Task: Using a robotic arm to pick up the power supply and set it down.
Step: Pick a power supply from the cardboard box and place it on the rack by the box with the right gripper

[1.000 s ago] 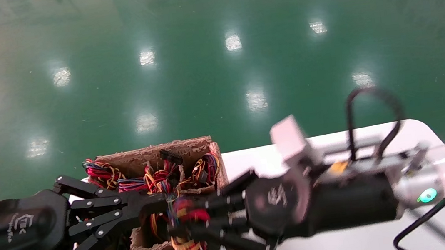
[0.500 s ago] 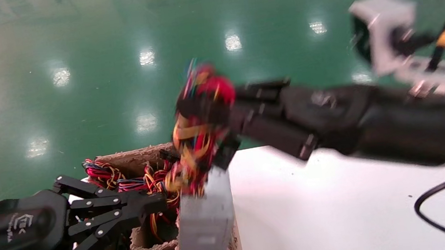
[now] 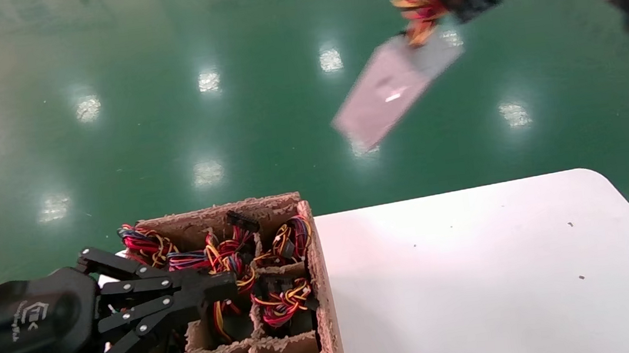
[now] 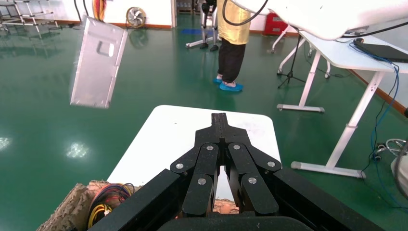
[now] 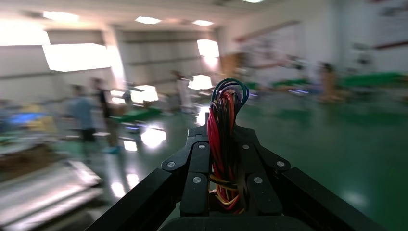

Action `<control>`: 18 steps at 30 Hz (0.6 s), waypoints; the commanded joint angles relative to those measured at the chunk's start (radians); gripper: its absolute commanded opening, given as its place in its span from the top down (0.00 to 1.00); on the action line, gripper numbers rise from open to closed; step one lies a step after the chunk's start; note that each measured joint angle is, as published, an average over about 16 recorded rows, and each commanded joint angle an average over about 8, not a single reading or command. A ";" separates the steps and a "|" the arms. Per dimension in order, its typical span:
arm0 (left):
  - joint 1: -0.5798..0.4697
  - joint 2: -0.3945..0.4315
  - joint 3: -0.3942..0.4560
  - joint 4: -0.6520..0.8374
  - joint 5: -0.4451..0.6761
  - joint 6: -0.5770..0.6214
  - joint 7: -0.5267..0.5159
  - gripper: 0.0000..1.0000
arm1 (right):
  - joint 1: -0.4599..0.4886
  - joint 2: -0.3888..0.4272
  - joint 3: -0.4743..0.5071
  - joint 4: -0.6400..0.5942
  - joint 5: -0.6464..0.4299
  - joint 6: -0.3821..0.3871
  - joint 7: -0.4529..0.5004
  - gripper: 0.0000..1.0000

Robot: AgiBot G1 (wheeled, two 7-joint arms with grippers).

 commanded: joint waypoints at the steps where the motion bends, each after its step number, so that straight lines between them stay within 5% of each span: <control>1: 0.000 0.000 0.000 0.000 0.000 0.000 0.000 1.00 | 0.006 0.033 0.011 -0.034 -0.019 0.034 -0.021 1.00; 18: 0.000 0.000 0.000 0.000 0.000 0.000 0.000 1.00 | 0.049 0.201 -0.067 -0.389 -0.273 0.194 -0.146 1.00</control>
